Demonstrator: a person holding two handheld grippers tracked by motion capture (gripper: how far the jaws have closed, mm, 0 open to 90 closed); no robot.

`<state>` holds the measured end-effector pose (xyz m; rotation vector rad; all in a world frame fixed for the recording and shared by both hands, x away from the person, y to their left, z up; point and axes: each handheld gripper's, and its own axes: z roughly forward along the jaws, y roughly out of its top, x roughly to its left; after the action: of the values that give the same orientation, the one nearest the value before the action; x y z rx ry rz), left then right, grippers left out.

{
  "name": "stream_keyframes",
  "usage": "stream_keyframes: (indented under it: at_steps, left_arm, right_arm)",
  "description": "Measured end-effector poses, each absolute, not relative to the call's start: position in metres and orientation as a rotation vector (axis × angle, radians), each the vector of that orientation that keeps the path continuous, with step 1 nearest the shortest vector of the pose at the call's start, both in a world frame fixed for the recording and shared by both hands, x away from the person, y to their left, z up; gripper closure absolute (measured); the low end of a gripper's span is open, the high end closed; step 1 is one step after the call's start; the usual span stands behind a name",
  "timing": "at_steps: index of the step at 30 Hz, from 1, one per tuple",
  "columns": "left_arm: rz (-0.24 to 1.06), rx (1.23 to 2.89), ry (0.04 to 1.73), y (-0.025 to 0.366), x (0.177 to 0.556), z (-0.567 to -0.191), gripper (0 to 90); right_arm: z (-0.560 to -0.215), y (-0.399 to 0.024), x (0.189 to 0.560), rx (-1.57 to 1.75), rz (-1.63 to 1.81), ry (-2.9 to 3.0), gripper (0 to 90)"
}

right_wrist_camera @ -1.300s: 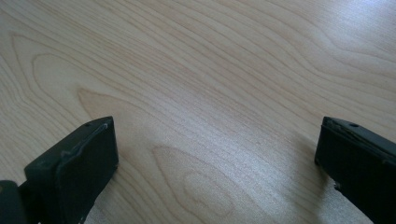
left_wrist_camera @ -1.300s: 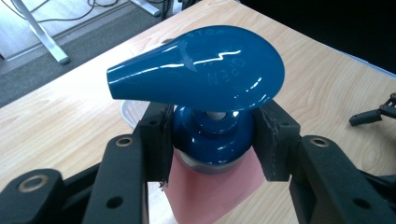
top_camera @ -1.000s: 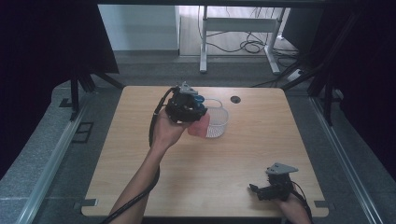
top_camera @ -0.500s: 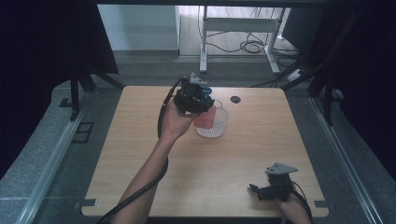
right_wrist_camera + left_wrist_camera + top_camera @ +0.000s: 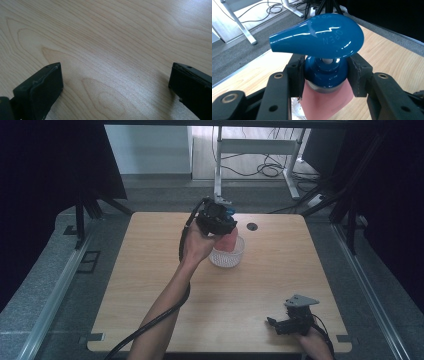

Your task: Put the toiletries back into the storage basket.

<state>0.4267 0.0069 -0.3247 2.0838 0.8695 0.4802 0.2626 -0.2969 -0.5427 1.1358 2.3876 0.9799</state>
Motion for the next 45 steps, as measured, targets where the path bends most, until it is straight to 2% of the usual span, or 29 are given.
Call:
stream_keyframes:
  at_steps: [18, 45]
  left_arm:
    - [0.496, 2.079, 0.925, -0.005, 0.447, -0.351, 53.0]
    - [0.473, 2.103, 0.958, -0.012, 0.455, -0.392, 53.0]
  right_arm:
    - [-0.543, -0.297, 0.263, 1.135, 0.979, 2.387, 0.0]
    - [-0.543, -0.297, 0.263, 1.131, 0.978, 2.389, 0.0]
